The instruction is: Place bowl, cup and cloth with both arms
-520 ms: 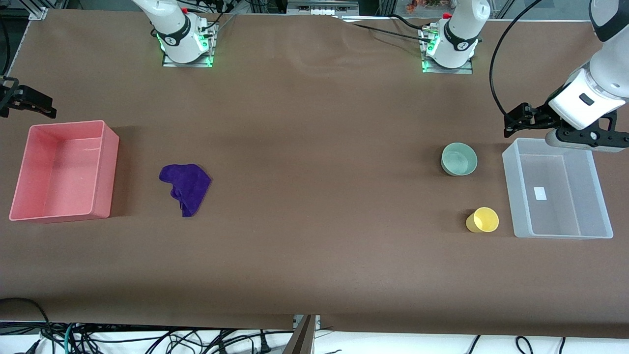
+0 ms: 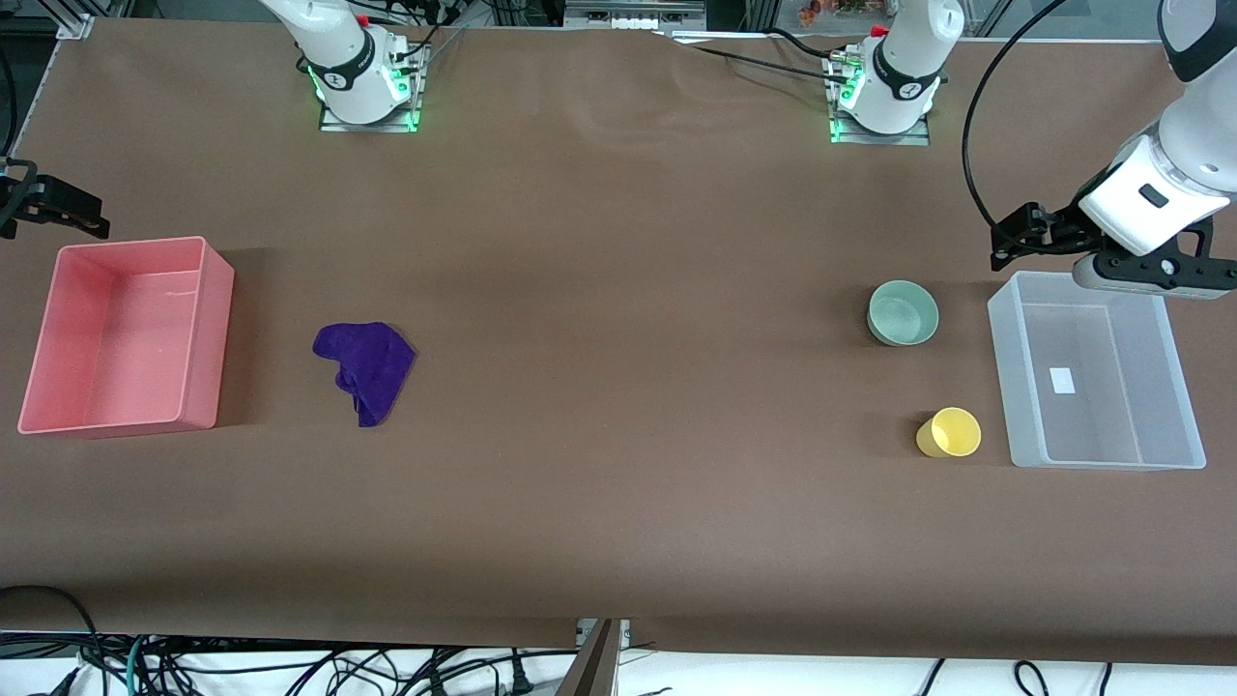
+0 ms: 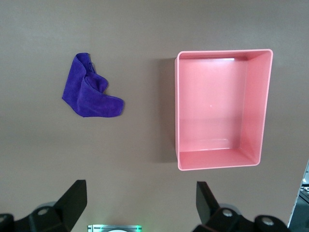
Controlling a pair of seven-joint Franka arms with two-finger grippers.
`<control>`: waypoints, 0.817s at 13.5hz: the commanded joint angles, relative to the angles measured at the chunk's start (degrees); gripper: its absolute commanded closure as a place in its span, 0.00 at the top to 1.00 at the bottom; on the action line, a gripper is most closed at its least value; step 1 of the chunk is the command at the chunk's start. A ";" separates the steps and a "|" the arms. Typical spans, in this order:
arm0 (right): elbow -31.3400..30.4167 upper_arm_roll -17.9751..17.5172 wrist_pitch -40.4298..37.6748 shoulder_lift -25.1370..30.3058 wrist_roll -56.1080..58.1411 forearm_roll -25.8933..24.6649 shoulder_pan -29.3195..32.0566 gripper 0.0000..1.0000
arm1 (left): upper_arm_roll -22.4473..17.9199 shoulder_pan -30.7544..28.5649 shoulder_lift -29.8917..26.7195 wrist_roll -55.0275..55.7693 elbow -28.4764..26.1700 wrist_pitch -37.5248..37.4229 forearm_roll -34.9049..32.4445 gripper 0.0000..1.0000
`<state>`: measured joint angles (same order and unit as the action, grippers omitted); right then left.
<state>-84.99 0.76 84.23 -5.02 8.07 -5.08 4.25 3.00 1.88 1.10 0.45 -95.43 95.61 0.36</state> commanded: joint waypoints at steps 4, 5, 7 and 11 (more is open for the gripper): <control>0.97 0.03 0.05 -0.26 1.24 -0.02 -0.21 1.00 | 0.17 0.23 -0.05 0.79 0.51 -0.69 -0.98 1.00; 0.97 0.03 0.05 -0.26 1.16 0.25 -0.21 1.00 | 0.17 0.23 -0.05 0.79 0.51 -0.69 -0.98 1.00; 0.97 -0.14 -0.47 -1.48 1.15 0.34 -0.47 1.00 | 0.17 0.23 -0.05 0.79 0.51 -0.69 -0.98 1.00; 0.36 -0.50 -1.00 -4.20 1.07 0.51 -1.18 1.00 | 0.17 0.23 0.04 0.87 0.51 -0.77 -0.98 1.00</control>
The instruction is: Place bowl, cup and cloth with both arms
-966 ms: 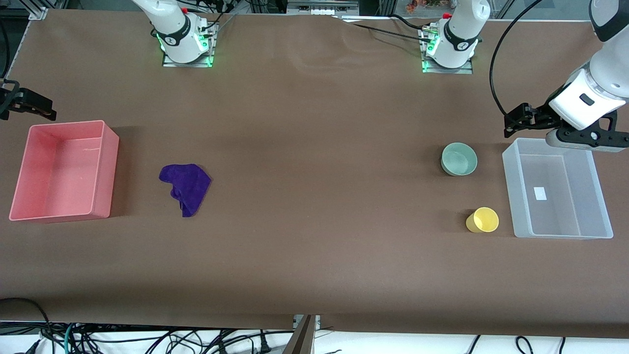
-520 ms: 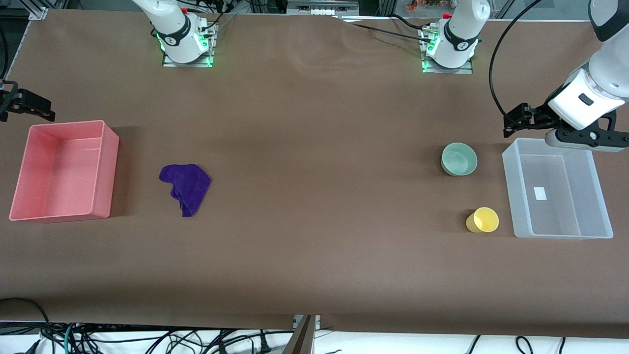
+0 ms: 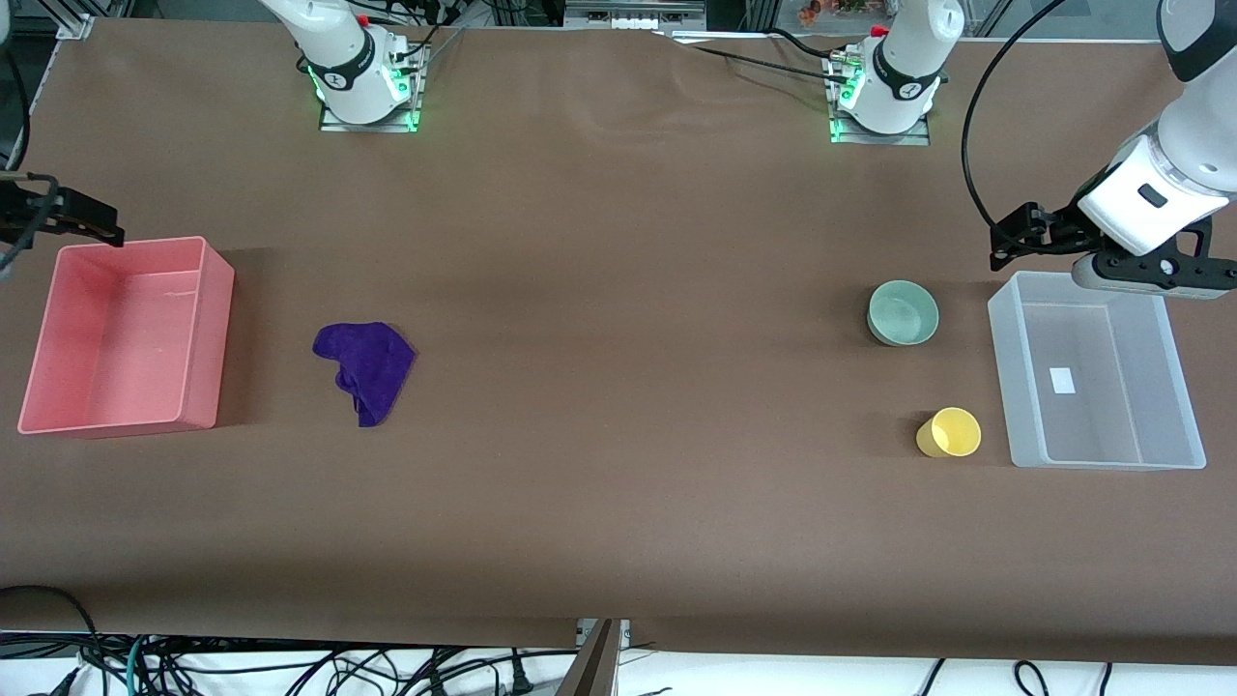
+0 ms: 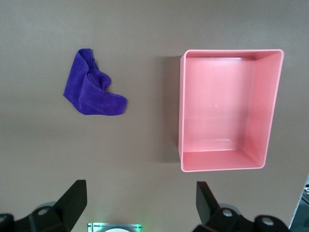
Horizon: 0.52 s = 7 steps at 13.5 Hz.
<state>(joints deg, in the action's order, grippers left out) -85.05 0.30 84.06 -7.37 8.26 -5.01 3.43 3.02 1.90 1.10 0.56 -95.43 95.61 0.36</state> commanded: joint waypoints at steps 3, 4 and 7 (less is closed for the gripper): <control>-0.72 -0.13 -0.92 -3.35 0.79 0.87 -0.36 1.00 | 0.14 0.21 0.04 0.76 0.51 -0.77 -0.98 1.00; -1.77 -0.22 -0.48 -3.26 0.09 2.62 -0.36 1.00 | 0.14 0.21 0.04 0.76 0.51 -0.77 -0.98 1.00; -6.16 -0.57 4.15 -3.26 -3.15 9.12 0.35 0.99 | 0.14 0.65 1.96 0.49 0.25 -2.52 -4.03 1.00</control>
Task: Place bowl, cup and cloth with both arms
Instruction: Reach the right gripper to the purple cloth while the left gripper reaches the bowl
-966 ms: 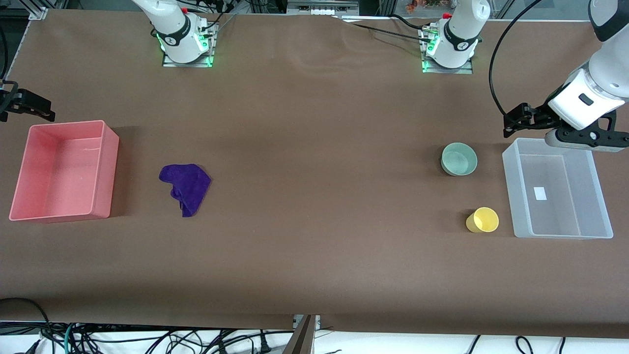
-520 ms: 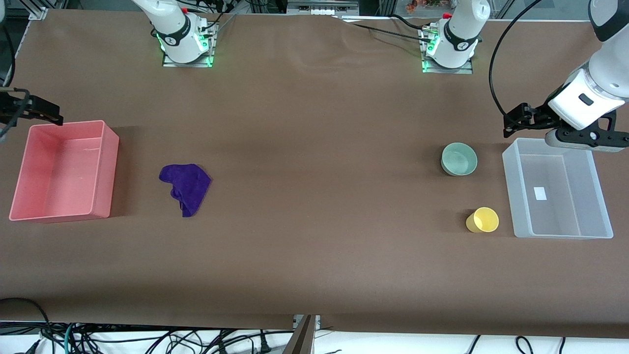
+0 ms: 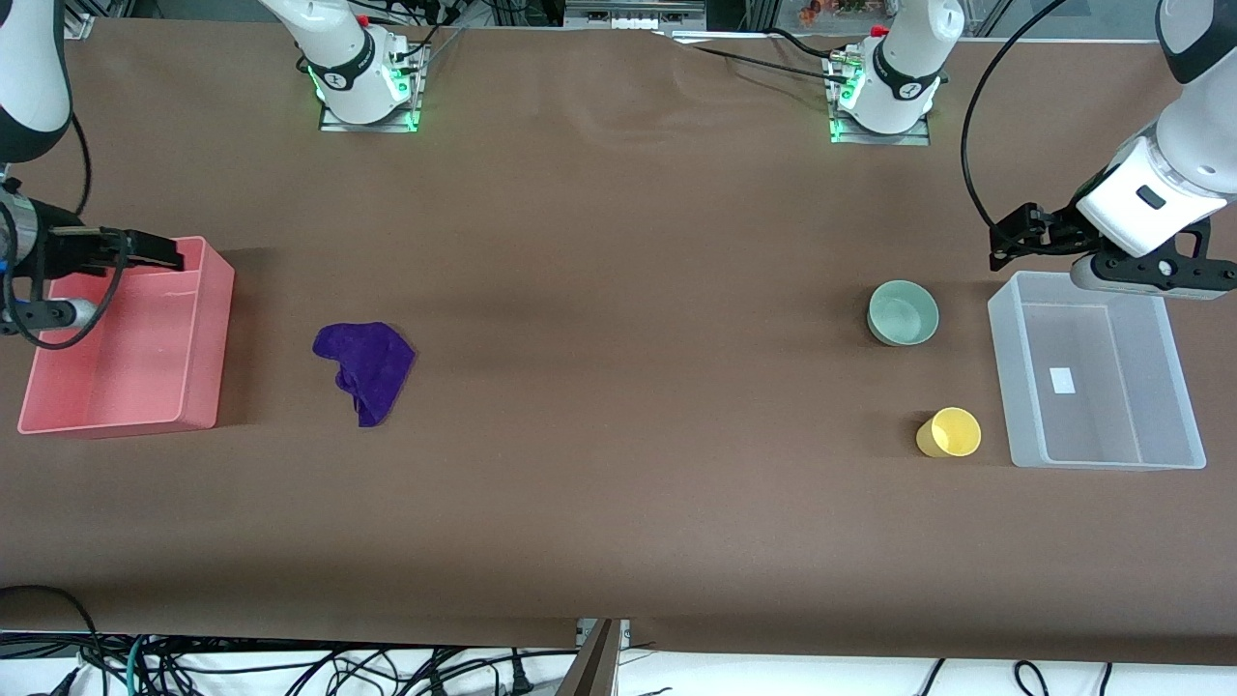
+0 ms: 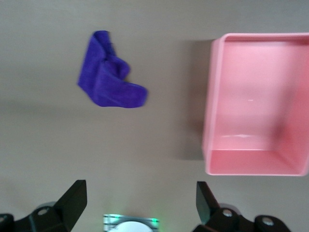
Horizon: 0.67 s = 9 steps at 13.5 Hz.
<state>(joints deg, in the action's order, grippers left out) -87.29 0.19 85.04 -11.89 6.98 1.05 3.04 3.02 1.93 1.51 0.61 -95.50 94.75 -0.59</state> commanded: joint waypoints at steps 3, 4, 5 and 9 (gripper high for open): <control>-12.61 -5.45 13.81 2.13 -11.95 4.40 1.00 0.99 | 0.14 -1.05 5.68 -0.35 -0.47 -2.37 -5.56 1.00; -15.07 -7.12 16.45 2.22 -14.25 3.88 1.09 0.99 | 0.14 -1.14 6.13 -0.35 -1.35 -1.76 -5.56 1.00; -17.27 -8.01 19.26 2.22 -14.53 3.44 1.09 0.99 | 0.14 -1.23 7.01 -0.44 -3.70 1.46 -5.56 1.00; -26.24 -8.02 31.65 0.47 -14.19 -0.42 0.74 1.00 | 0.23 -1.84 6.84 -4.12 -15.31 14.04 -4.59 1.00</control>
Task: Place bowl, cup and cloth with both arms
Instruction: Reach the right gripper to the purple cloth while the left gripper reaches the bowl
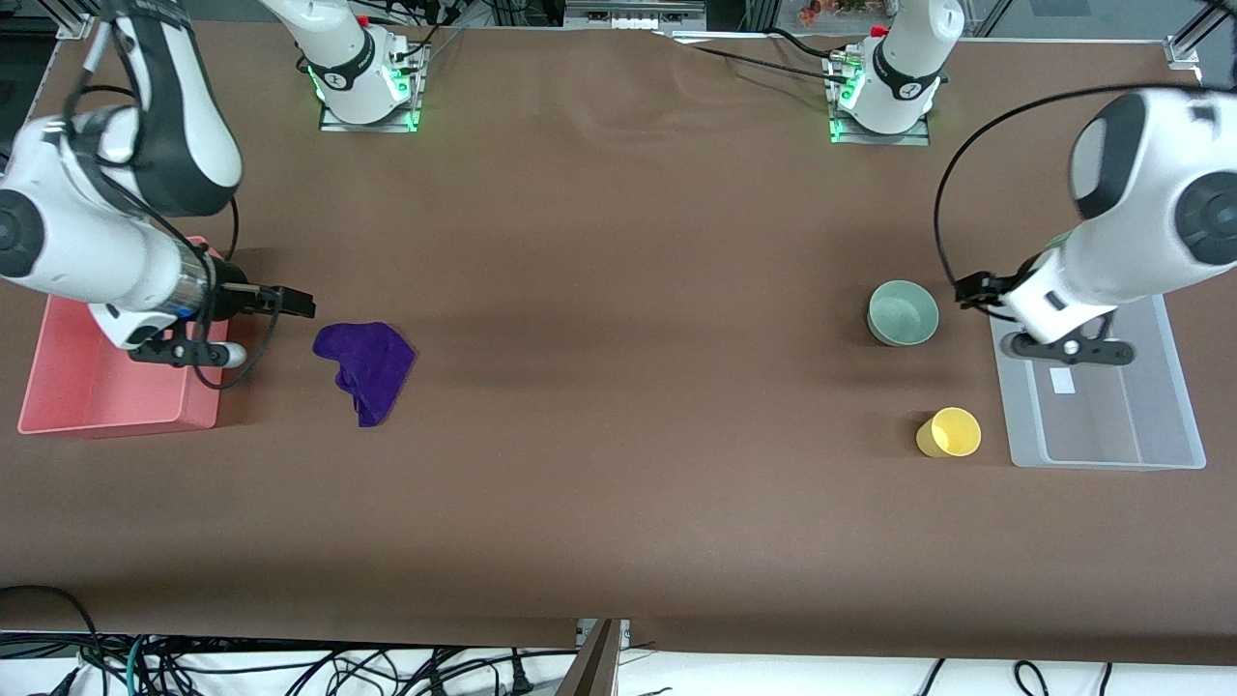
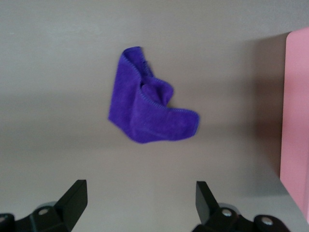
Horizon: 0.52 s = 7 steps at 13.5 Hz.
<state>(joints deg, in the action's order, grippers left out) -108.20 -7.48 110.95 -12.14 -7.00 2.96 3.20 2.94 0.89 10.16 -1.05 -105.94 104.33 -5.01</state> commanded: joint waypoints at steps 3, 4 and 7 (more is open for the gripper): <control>-10.25 -0.43 13.12 -1.57 -0.38 -3.22 0.49 1.00 | 0.40 -2.21 -3.39 -2.46 -13.38 11.73 1.22 1.00; -11.58 -0.43 15.85 -2.36 -0.30 -3.22 0.40 1.00 | 0.40 -3.69 -3.83 -2.55 -17.59 16.38 1.58 1.00; -11.85 -0.34 23.05 -7.10 -0.03 -3.22 0.23 1.00 | 0.40 -5.46 -2.52 -7.28 -27.99 30.02 3.86 1.00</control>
<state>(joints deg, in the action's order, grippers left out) -119.58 -7.48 129.75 -17.22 -6.98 0.51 3.31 2.93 -3.35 9.43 -4.06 -126.72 127.41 -3.17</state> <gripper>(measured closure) 0.000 0.000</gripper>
